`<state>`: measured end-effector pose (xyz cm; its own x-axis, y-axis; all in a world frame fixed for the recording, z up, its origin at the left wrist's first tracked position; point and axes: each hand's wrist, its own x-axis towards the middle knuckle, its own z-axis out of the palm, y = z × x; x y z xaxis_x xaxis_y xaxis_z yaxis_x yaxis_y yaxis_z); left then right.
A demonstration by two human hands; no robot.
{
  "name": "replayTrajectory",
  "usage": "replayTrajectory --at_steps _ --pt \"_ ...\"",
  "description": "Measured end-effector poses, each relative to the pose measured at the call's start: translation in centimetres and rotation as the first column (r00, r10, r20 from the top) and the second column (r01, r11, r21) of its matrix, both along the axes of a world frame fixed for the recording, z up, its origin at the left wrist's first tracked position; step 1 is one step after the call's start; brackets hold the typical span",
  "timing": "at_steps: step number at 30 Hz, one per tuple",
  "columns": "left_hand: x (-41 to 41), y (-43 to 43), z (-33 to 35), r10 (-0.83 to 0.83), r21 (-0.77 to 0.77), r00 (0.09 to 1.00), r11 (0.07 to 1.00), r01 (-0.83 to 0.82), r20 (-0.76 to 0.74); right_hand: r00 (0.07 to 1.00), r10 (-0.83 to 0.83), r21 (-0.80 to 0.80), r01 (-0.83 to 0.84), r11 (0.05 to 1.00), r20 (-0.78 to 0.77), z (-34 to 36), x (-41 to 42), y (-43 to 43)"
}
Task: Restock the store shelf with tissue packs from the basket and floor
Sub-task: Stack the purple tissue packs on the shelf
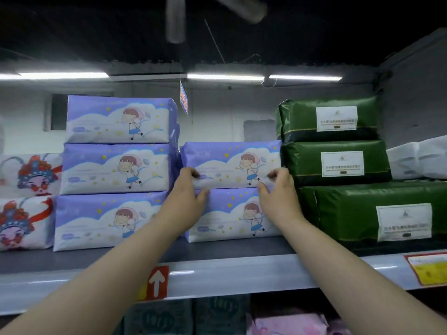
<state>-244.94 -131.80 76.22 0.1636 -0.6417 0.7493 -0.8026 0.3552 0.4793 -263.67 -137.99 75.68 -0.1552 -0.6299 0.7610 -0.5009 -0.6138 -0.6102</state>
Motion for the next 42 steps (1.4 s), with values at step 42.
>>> replayTrajectory --at_steps 42 --pt "40.8 60.7 -32.1 0.660 0.766 0.632 0.130 -0.630 0.407 -0.134 0.601 0.543 -0.611 0.576 -0.788 -31.9 55.3 47.7"
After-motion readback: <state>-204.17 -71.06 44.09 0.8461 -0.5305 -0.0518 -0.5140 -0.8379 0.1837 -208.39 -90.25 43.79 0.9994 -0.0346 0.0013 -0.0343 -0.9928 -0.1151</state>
